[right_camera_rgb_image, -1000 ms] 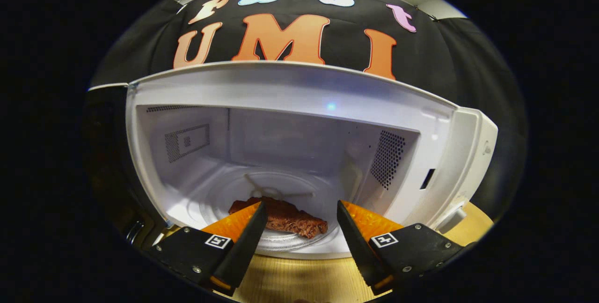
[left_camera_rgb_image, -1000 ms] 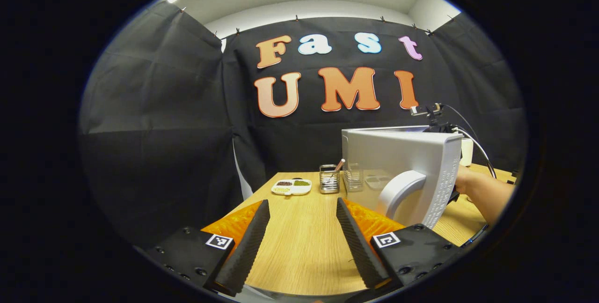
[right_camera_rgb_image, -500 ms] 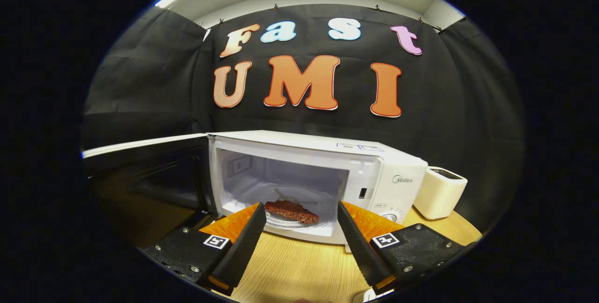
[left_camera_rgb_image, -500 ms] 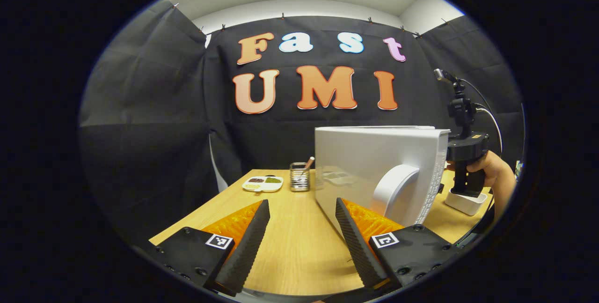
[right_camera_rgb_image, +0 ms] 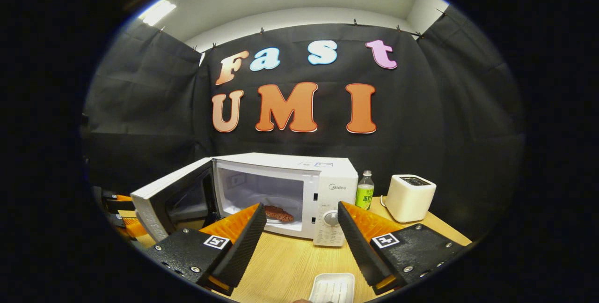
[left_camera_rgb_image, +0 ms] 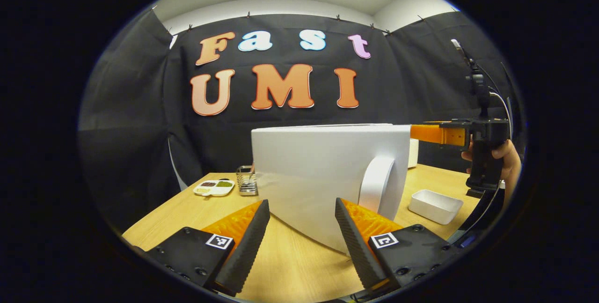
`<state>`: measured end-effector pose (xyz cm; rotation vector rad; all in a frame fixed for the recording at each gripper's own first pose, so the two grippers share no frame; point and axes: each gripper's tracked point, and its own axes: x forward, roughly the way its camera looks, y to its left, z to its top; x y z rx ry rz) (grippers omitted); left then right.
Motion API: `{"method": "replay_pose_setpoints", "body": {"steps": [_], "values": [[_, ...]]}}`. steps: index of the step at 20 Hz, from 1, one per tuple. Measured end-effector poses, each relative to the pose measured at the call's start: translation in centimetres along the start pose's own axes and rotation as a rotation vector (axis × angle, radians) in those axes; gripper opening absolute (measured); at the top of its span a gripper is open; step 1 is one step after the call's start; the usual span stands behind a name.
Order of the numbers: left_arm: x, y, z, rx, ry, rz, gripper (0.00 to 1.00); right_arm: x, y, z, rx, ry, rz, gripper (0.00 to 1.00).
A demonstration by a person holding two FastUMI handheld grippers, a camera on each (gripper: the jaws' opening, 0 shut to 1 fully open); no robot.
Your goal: Open the microwave oven with the left hand, put the food in, and close the microwave oven.
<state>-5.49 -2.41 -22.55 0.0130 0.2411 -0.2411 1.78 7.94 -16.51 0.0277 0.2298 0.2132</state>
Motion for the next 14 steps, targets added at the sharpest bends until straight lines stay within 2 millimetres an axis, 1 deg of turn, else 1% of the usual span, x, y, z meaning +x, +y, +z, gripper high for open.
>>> {"method": "replay_pose_setpoints", "body": {"steps": [1, 2, 3, 5, 6, 7, 9, 10, 11, 12, 13, 14], "values": [[0.7, -1.0, 0.1, -0.002, 0.001, -0.012, 0.91, -0.6, -1.1, -0.2, 0.0, 0.009, -0.009, 0.95], [1.1, -2.0, -0.1, -0.002, 0.004, -0.02, 0.88, -1.2, -2.1, -0.1, -0.006, 0.011, -0.022, 0.95], [1.8, -2.9, -0.1, -0.004, 0.006, -0.034, 0.84, -1.8, -3.4, 0.4, -0.008, 0.005, -0.034, 0.95], [2.8, -5.1, -0.3, 0.004, 0.017, -0.059, 0.78, -3.1, -5.0, 1.3, 0.008, -0.017, -0.043, 0.95], [3.3, -6.1, -0.1, 0.015, 0.018, -0.07, 0.69, -3.5, -5.7, 1.6, 0.015, -0.026, -0.043, 0.95], [3.9, -7.0, 0.1, 0.024, 0.019, -0.08, 0.64, -4.0, -6.5, 1.8, 0.014, -0.035, -0.047, 0.95], [5.2, -8.7, 0.3, 0.034, 0.023, -0.101, 0.49, -4.6, -8.2, 2.0, 0.005, -0.044, -0.068, 0.95], [5.9, -9.3, 0.1, 0.026, 0.032, -0.103, 0.37, -4.9, -8.8, 2.3, 0.003, -0.053, -0.072, 0.95], [6.6, -10.0, -0.1, 0.023, 0.05, -0.111, 0.32, -5.3, -9.3, 2.6, 0.004, -0.06, -0.078, 0.95], [7.3, -10.2, -0.1, 0.017, 0.055, -0.1, 0.2, -5.4, -9.8, 2.7, 0.005, -0.062, -0.078, 0.95], [8.1, -10.9, -0.2, 0.003, 0.065, -0.105, 0.14, -5.6, -10.4, 2.8, 0.005, -0.066, -0.083, 0.95], [8.9, -11.6, -0.3, -0.007, 0.067, -0.117, 0.11, -5.7, -11.0, 2.9, 0.003, -0.067, -0.088, 0.95]]}}
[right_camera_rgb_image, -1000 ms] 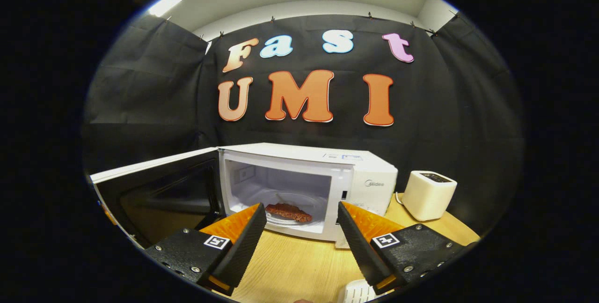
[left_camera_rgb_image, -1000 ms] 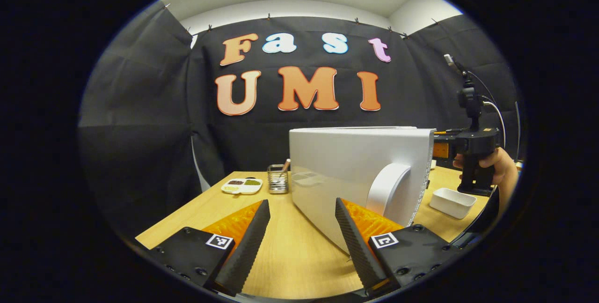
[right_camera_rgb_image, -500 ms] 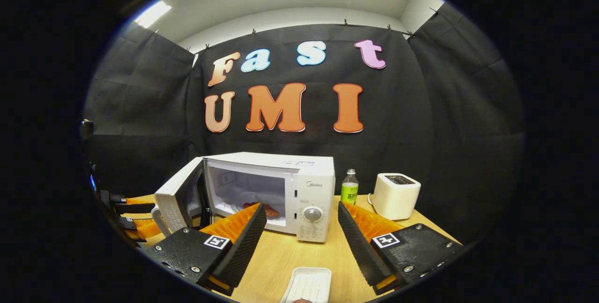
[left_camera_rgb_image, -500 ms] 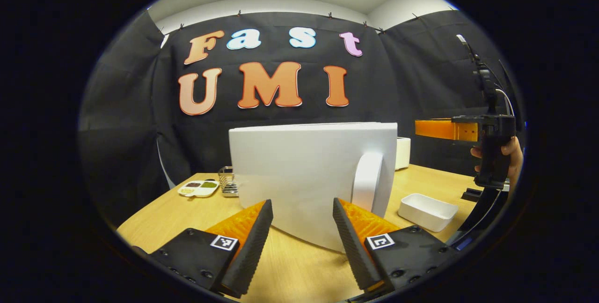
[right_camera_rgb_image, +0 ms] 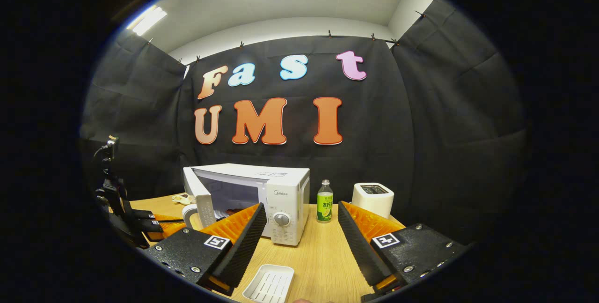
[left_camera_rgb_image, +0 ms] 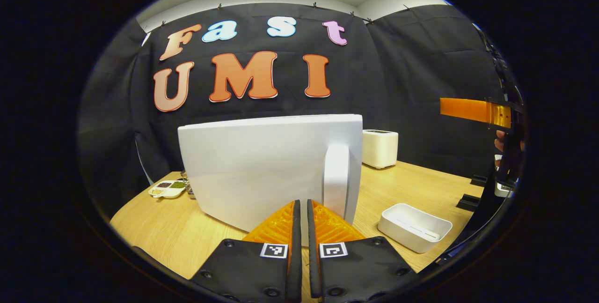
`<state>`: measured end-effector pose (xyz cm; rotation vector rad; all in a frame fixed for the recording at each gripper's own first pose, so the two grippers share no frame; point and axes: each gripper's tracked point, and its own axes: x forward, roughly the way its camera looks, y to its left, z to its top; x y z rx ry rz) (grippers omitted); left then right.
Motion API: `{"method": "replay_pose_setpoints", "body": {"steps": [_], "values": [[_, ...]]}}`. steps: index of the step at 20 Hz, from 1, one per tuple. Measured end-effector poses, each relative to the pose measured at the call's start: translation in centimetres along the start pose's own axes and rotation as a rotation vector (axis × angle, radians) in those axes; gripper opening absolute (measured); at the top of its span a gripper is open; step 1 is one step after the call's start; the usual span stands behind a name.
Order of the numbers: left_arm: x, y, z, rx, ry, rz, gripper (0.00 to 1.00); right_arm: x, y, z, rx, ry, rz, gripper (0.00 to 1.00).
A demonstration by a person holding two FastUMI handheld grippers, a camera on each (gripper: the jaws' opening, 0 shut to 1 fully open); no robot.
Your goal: Open the microwave oven with the left hand, put the food in, and close the microwave oven.
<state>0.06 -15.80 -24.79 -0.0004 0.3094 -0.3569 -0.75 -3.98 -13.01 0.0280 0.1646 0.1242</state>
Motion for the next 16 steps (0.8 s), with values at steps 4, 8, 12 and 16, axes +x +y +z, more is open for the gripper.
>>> {"method": "replay_pose_setpoints", "body": {"steps": [4, 8, 12, 16], "values": [[3.3, -0.3, -0.4, -0.065, 0.031, 0.018, 0.05, -0.2, -1.6, 0.3, 0.005, -0.009, -0.017, 0.95], [6.1, -0.5, 0.4, -0.031, 0.054, 0.033, 0.05, -0.2, -2.4, 0.5, 0.009, -0.014, -0.027, 0.95], [8.8, -1.2, 1.3, -0.015, 0.055, 0.027, 0.05, -0.2, -3.0, 0.8, 0.025, -0.022, -0.036, 0.95], [11.5, -1.6, 0.7, -0.007, 0.07, 0.043, 0.05, -0.3, -4.1, 0.7, 0.033, -0.021, -0.056, 0.95]]}}
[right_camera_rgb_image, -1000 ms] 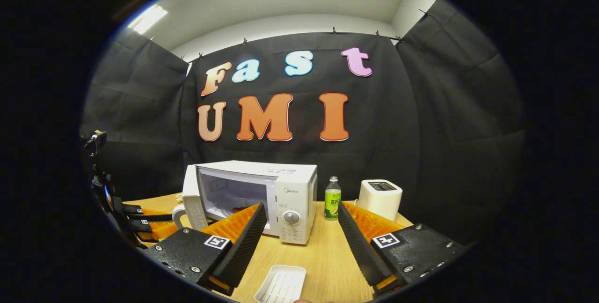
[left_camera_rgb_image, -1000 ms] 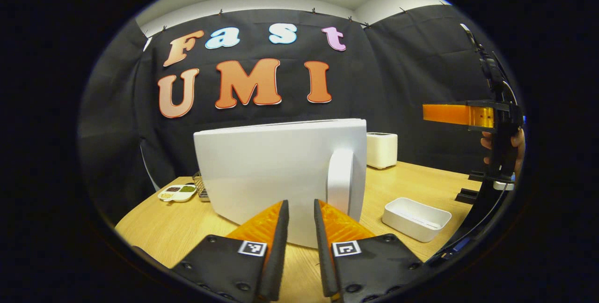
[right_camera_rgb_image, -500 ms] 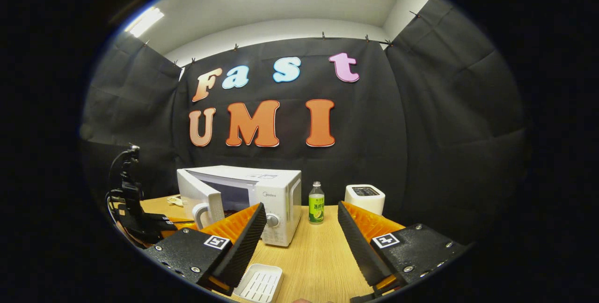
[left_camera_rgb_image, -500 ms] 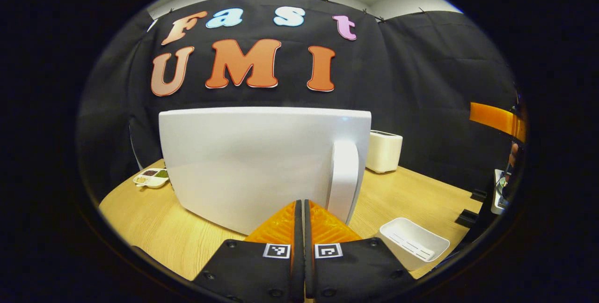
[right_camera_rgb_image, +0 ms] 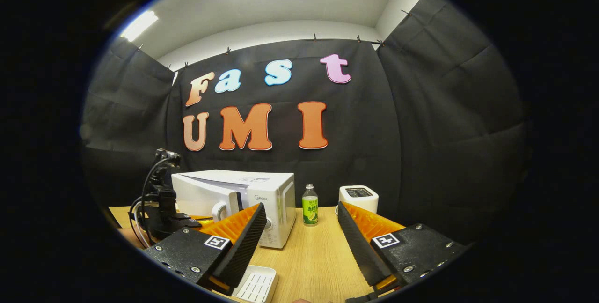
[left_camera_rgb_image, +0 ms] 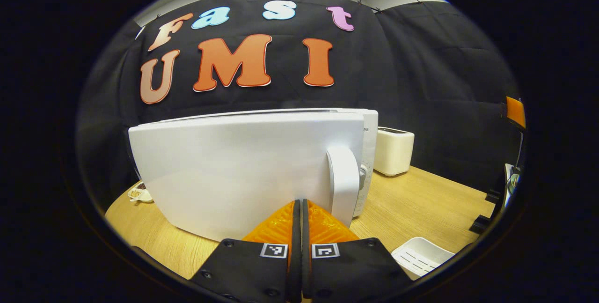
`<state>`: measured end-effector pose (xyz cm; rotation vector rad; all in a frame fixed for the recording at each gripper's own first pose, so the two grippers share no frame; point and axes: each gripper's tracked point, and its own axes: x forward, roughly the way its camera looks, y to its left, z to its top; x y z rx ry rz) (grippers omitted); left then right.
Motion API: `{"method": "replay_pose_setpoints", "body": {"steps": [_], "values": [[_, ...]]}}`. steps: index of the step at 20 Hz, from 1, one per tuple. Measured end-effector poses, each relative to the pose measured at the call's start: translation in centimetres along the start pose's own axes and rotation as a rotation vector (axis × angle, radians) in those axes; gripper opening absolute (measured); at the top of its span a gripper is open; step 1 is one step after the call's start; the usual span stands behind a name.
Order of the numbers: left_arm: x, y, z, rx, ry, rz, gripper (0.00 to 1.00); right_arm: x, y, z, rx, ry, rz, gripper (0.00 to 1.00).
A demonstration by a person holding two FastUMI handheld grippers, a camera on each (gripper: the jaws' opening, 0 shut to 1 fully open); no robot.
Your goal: Open the microwave oven with the left hand, put the food in, and close the microwave oven.
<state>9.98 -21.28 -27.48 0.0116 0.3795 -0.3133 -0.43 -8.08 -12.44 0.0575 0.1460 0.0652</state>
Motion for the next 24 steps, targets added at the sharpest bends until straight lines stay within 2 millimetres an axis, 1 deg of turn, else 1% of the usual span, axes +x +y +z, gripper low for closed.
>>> {"method": "replay_pose_setpoints", "body": {"steps": [2, 4, 7, 9, 10, 12, 16, 17, 18, 20, 21, 22, 24], "values": [[1.1, 0.1, -0.1, 0.015, 0.002, 0.019, 0.05, -0.1, -0.7, 0.1, -0.002, -0.003, -0.012, 0.95], [2.0, 0.5, -0.1, 0.012, -0.002, 0.043, 0.05, -0.1, -1.0, 0.0, 0.013, -0.003, -0.018, 0.95], [3.3, 0.5, -0.4, -0.017, -0.003, 0.056, 0.05, 0.0, -0.8, -0.7, 0.02, 0.018, -0.011, 0.95], [4.2, 0.8, -0.4, -0.003, -0.002, 0.078, 0.05, 0.0, -0.9, -0.8, 0.005, 0.021, -0.017, 0.95], [4.4, 0.9, -0.6, 0.0, 0.013, 0.088, 0.05, 0.1, -0.8, -0.6, 0.002, 0.018, -0.018, 0.95], [4.5, 0.6, -0.2, -0.006, -0.006, 0.089, 0.05, 0.0, -0.3, -0.5, 0.004, 0.013, -0.008, 0.95], [4.7, 0.8, -0.1, -0.011, -0.006, 0.086, 0.05, 0.1, 0.2, -0.4, -0.014, 0.018, -0.003, 0.95], [4.9, 0.9, 0.1, -0.008, -0.012, 0.084, 0.05, 0.0, 0.5, -0.2, -0.018, 0.017, -0.002, 0.95], [5.4, 1.4, 0.0, -0.001, 0.007, 0.102, 0.05, 0.0, 0.8, 0.1, -0.022, 0.014, 0.002, 0.95], [5.3, 0.8, 0.4, 0.006, -0.002, 0.093, 0.05, 0.0, 1.4, 0.7, -0.025, 0.005, 0.006, 0.95], [5.0, 0.8, 0.3, 0.028, 0.008, 0.091, 0.05, -0.1, 1.6, 0.9, -0.025, 0.006, 0.008, 0.95], [4.7, 1.3, 0.7, 0.05, 0.008, 0.112, 0.05, 0.1, 1.9, 1.2, -0.027, 0.01, 0.009, 0.95], [2.4, 1.9, 3.3, 0.061, -0.052, 0.112, 0.05, 0.1, 2.2, 2.1, -0.035, -0.001, 0.005, 0.95]]}}
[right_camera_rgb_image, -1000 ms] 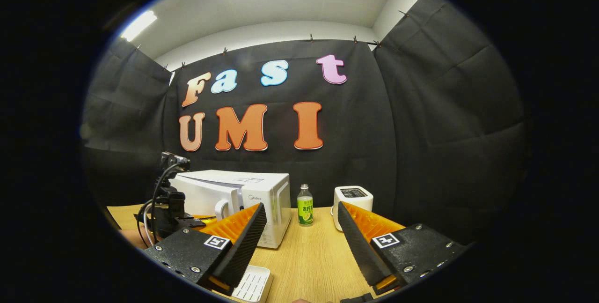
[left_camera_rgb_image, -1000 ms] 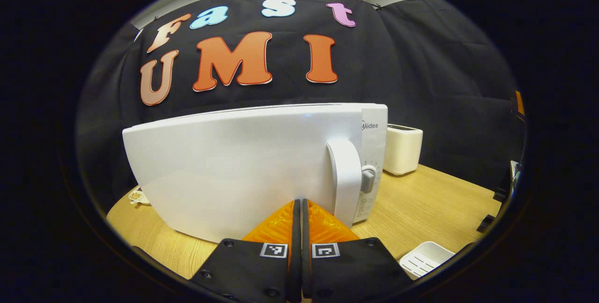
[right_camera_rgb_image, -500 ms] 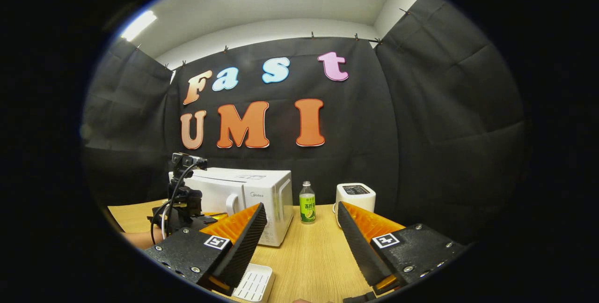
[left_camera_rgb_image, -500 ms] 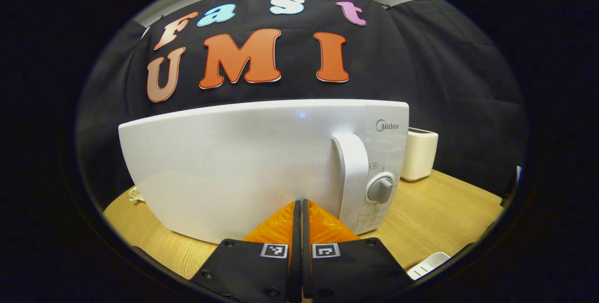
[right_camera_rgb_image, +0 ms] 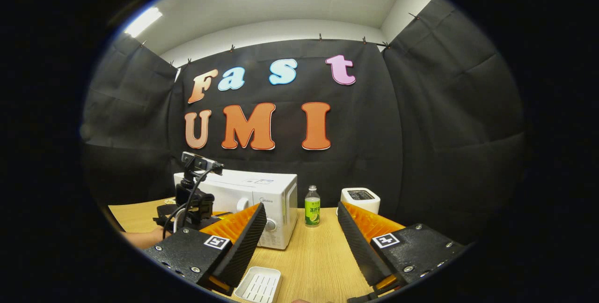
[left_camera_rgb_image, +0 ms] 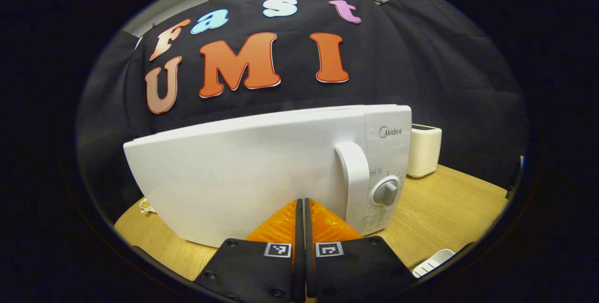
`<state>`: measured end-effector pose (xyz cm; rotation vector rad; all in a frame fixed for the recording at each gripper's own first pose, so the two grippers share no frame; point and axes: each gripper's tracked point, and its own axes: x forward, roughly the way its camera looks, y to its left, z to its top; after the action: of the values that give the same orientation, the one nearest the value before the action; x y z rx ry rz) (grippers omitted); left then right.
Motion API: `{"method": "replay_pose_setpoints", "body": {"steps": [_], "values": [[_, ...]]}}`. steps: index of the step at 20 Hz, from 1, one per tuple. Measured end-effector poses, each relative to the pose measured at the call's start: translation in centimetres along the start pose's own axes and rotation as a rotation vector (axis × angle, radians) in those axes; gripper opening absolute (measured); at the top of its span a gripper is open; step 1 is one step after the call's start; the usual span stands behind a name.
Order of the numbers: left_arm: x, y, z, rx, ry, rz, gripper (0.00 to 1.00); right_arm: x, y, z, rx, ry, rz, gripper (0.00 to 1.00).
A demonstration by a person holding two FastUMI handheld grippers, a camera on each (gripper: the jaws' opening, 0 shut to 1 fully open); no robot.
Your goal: Open the microwave oven with the left hand, put the food in, and close the microwave oven.
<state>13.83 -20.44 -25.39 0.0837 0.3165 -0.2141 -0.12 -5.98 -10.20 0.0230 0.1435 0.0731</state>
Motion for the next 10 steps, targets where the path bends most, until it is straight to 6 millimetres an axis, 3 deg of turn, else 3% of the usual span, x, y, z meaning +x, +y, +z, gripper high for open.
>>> {"method": "replay_pose_setpoints", "body": {"steps": [5, 9, 10], "values": [[-6.4, 4.6, 6.8, -0.027, -0.087, 0.04, 0.05, 0.7, 1.2, 2.9, -0.034, -0.039, -0.002, 0.95], [-12.2, 9.8, 12.4, -0.066, -0.156, 0.09, 0.05, 1.4, 2.4, 5.5, -0.027, -0.068, 0.003, 0.95], [-13.7, 11.1, 13.6, -0.066, -0.169, 0.105, 0.1, 1.6, 2.8, 6.0, -0.026, -0.069, 0.009, 0.95]]}}
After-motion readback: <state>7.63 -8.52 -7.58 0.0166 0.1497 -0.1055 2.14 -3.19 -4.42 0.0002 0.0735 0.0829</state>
